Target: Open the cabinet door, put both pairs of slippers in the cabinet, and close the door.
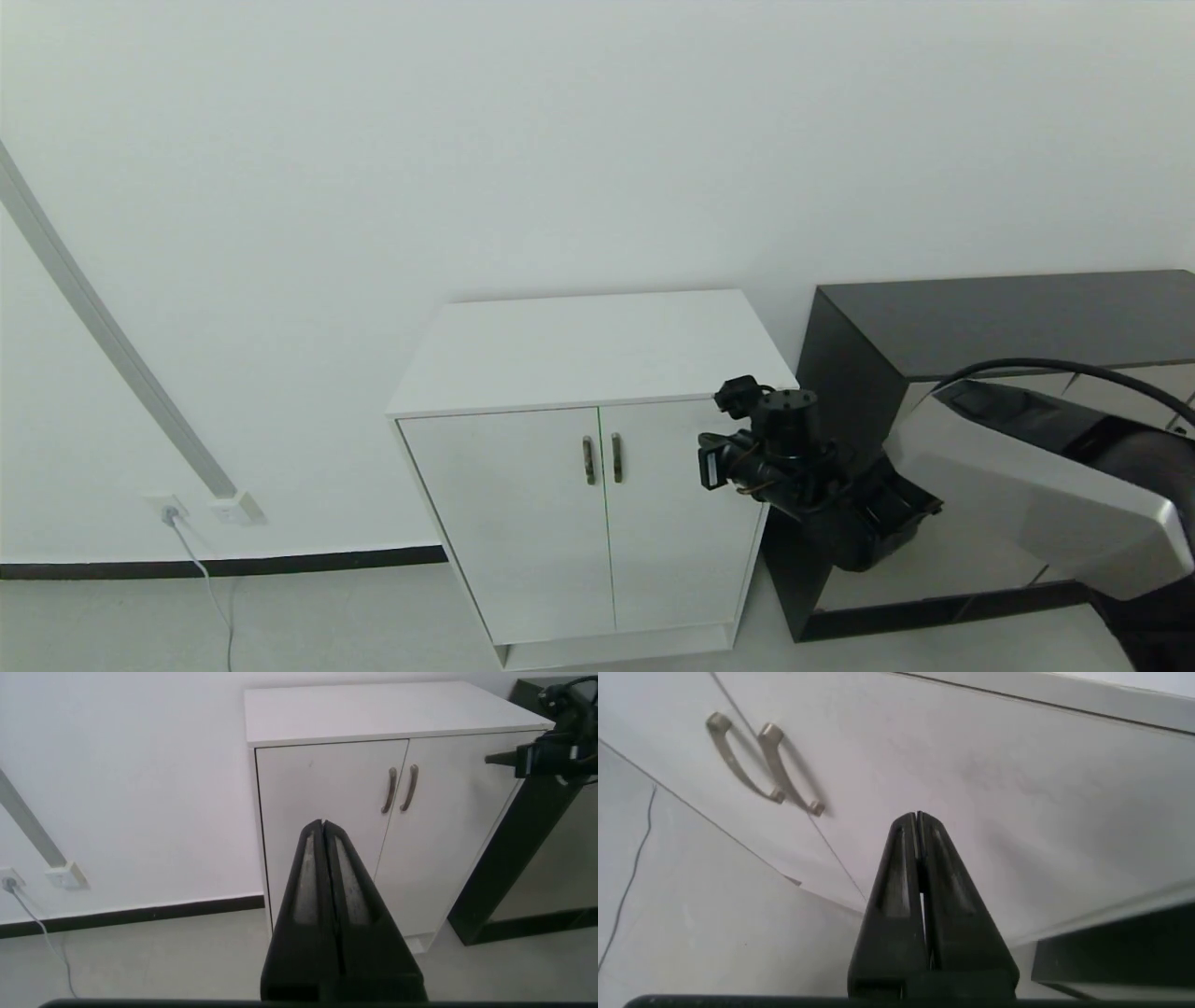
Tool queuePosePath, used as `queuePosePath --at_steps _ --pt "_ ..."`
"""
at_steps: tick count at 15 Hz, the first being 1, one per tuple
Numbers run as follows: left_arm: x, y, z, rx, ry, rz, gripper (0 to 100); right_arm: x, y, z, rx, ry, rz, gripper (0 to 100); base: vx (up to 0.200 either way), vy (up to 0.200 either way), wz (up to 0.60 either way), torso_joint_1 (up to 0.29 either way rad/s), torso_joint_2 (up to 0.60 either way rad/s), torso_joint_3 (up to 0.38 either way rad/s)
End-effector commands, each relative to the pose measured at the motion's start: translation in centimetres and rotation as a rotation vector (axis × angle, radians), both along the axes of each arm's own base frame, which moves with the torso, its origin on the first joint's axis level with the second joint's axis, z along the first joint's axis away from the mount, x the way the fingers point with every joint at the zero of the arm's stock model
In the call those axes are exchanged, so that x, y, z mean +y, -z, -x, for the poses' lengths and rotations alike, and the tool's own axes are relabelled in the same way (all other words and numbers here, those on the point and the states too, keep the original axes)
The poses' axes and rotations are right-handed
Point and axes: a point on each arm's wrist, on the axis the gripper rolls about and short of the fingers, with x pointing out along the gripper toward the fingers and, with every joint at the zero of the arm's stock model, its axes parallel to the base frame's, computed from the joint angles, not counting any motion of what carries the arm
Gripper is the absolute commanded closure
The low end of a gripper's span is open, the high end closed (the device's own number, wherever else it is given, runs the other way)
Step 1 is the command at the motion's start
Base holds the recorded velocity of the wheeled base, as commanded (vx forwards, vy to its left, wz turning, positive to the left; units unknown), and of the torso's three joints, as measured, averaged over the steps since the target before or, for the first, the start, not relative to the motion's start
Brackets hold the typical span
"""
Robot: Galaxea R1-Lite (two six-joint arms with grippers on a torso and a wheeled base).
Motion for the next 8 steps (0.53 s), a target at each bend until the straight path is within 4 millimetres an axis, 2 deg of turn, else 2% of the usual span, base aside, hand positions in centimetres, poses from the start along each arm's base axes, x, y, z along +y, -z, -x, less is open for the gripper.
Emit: queuePosePath --at_steps 1,6,8 --pt "0.0 0.0 0.0 0.001 -0.001 0.000 100 -2.1 -2.9 2.4 -0.028 0.015 -0.018 100 0.000 0.000 0.00 0.000 0.00 0.000" --pt "0.0 0.0 0.0 0.001 -0.001 0.000 100 -7.7 -6.6 5.6 -0.053 0.107 -0.026 100 0.000 0.000 0.00 0.000 0.00 0.000" --pt "0.0 0.0 0.0 0.001 -0.001 0.000 100 -10.6 -8.3 7.6 -0.070 0.219 -0.011 100 0.000 0.000 0.00 0.000 0.00 0.000"
